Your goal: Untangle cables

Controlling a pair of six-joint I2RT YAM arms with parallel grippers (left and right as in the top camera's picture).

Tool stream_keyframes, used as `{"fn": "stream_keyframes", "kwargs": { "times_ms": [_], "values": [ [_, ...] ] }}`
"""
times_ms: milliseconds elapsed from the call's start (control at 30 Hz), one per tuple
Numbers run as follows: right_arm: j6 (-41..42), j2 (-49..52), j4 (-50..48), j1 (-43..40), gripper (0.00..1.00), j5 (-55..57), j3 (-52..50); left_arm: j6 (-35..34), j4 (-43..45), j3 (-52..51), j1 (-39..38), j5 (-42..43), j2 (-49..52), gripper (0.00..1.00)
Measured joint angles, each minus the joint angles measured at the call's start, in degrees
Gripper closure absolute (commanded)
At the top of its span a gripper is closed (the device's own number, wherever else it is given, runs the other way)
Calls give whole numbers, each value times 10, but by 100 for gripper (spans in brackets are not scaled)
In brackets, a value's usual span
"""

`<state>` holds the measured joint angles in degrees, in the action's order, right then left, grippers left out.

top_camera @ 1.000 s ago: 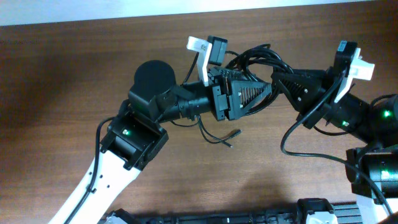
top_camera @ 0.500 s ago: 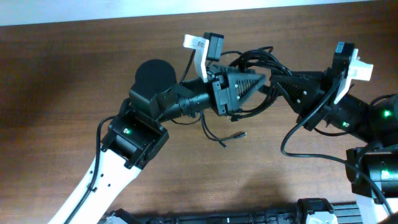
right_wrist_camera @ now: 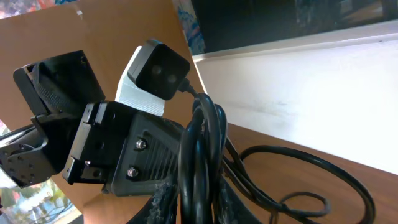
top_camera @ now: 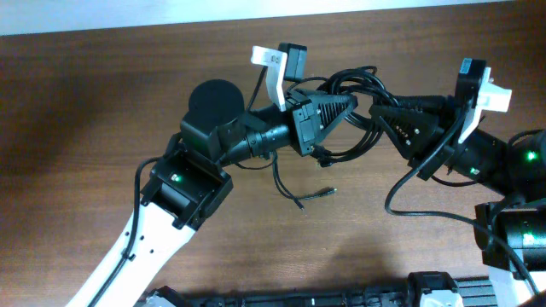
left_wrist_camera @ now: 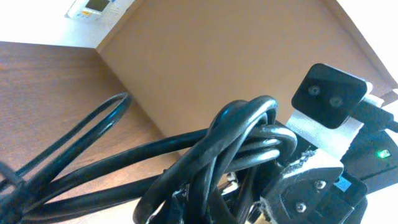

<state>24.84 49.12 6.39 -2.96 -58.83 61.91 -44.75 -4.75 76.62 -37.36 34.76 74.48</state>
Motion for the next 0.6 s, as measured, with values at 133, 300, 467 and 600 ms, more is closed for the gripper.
{"fn": "stream_keyframes", "kwargs": {
  "times_ms": [133,300,467,600],
  "values": [
    [-8,2,2,0,92,0,0,2,-16,0,14,8,0,100],
    [-25,2,3,0,71,0,0,15,-23,0,19,8,0,100],
    [-85,2,8,0,66,0,0,82,-46,0,25,4,1,100],
    [-125,1,21,0,64,0,0,119,-64,0,25,3,1,100]
  ]
}}
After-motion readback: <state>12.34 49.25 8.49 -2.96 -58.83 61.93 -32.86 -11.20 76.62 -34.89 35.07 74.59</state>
